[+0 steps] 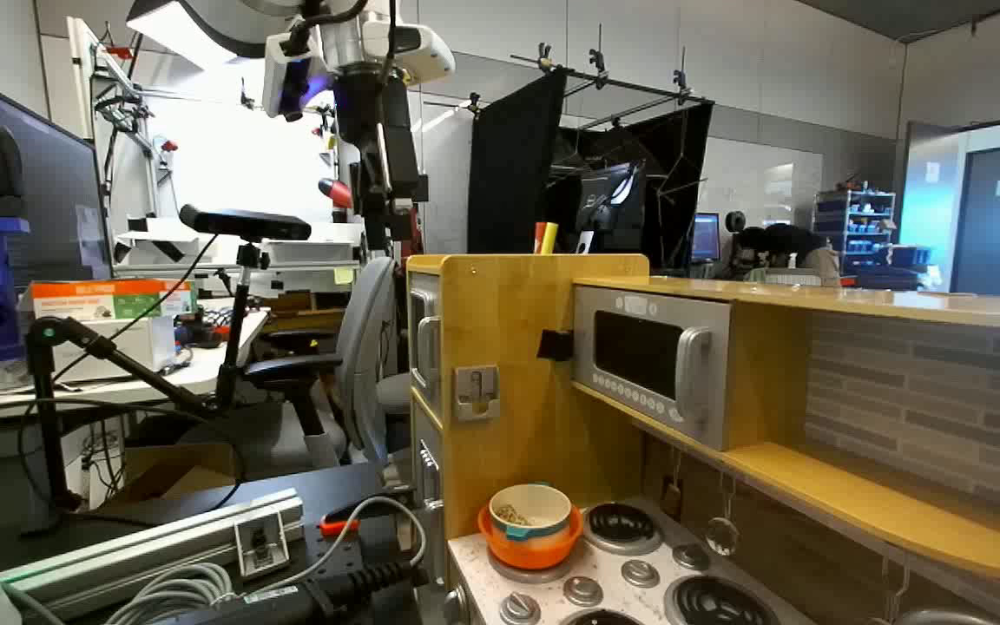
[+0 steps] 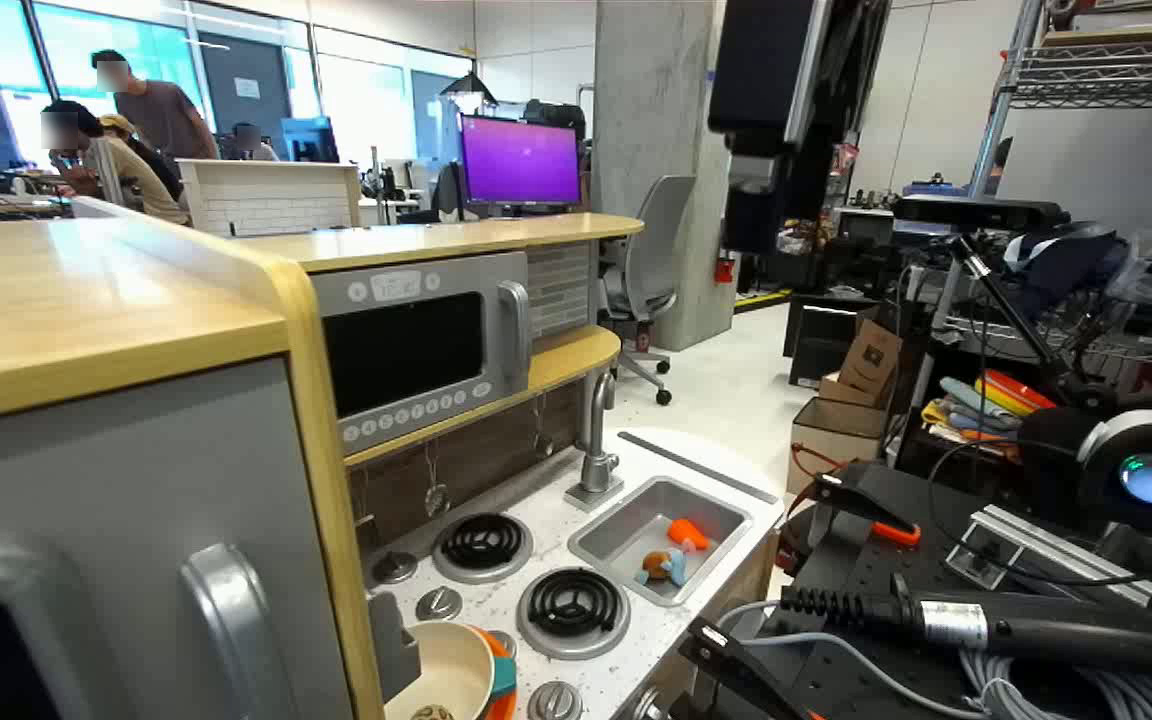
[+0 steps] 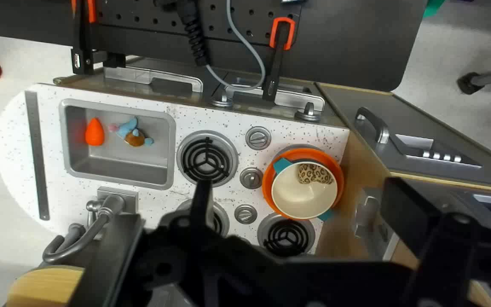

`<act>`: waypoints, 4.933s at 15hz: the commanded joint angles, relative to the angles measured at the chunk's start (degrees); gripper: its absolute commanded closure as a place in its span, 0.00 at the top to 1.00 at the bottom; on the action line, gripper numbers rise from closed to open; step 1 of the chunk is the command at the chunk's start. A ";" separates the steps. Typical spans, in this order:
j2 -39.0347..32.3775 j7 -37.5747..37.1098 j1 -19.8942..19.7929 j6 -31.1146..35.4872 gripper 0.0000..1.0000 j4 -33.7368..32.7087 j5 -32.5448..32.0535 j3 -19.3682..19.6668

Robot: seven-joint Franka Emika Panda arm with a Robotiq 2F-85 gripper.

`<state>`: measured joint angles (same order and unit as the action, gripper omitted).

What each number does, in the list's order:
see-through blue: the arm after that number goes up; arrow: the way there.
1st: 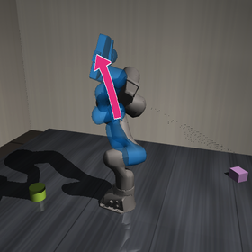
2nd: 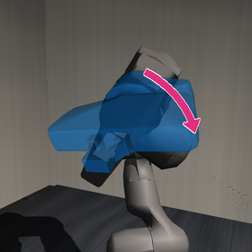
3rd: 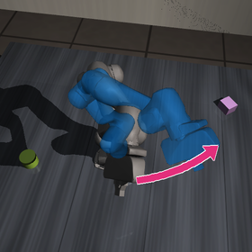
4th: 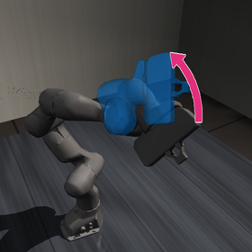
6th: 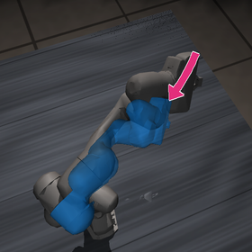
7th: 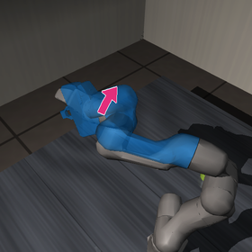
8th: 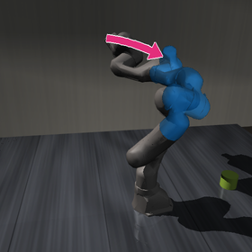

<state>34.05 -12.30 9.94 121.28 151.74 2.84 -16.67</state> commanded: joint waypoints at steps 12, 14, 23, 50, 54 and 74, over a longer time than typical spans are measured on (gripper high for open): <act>-2.41 2.27 0.08 -0.21 1.00 -0.84 -2.24 1.62; -4.38 4.59 -0.46 0.26 1.00 -0.86 -2.73 3.30; -16.66 10.25 -6.05 14.16 1.00 -2.58 -4.30 11.11; -61.08 12.32 -6.64 29.16 1.00 -31.28 -1.90 13.43; -61.73 10.00 -5.27 30.07 1.00 -30.75 -1.77 13.80; -62.80 0.65 0.72 34.63 1.00 -28.29 -0.88 12.94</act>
<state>-29.08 -9.64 9.82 152.83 121.77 1.46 -4.07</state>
